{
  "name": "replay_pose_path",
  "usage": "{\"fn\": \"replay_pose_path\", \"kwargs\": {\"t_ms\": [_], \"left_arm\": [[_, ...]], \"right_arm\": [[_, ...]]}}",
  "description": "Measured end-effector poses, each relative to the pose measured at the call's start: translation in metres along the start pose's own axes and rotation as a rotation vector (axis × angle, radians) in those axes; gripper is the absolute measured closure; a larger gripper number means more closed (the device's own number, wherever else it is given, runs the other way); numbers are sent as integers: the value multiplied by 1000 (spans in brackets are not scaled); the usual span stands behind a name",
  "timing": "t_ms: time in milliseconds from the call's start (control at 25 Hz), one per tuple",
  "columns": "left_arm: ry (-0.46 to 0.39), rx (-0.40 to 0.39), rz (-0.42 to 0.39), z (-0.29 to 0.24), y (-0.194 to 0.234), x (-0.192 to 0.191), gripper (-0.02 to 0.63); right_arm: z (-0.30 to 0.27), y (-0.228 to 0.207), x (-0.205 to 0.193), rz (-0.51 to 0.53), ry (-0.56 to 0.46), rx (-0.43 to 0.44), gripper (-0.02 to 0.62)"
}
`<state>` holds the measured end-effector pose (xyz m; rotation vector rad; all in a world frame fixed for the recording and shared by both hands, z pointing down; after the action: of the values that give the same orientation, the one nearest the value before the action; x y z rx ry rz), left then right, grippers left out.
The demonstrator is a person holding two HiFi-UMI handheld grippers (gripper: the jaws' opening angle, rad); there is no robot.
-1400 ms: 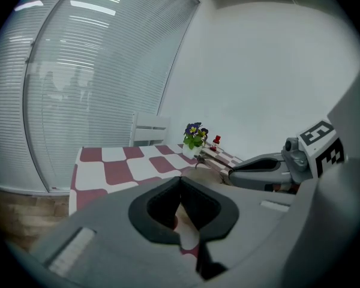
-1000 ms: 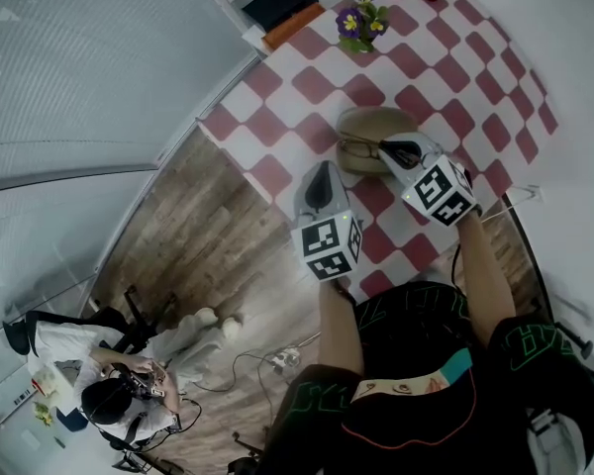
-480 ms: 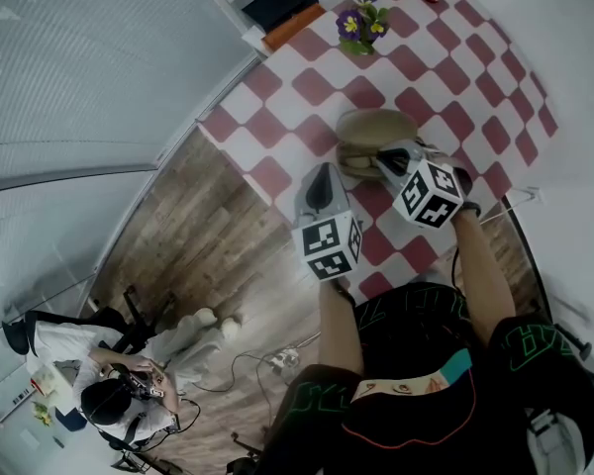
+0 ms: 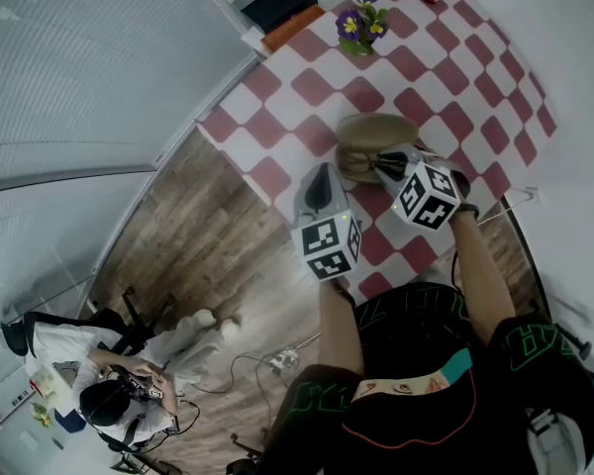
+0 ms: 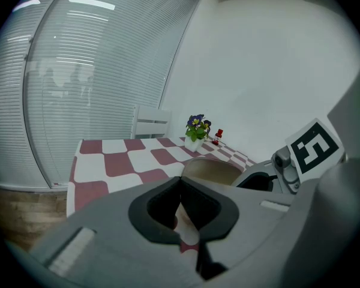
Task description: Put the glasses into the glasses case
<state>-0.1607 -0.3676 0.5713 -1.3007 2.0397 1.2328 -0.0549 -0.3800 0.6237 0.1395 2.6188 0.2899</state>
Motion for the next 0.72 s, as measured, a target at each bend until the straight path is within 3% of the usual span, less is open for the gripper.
{"fn": "replay_pose_path", "kwargs": {"t_ms": [520, 720], "left_arm": [[-14, -18, -7, 3, -5, 5, 595], [-26, -27, -10, 6, -6, 9, 595]], "right_arm": [[15, -9, 3, -44, -32, -80, 518], [26, -16, 4, -68, -35, -151, 518]]}}
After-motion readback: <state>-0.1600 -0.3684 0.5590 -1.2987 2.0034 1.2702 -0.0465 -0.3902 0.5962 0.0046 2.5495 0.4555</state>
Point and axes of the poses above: the fingertips, and each gripper's own axes: z backward along the fingers, y to its left, x out of its top, the point moved 1 cm from there along z, backward along the fingers, and after that the axes turned 13 degrees about z, right-handed, at the moved point
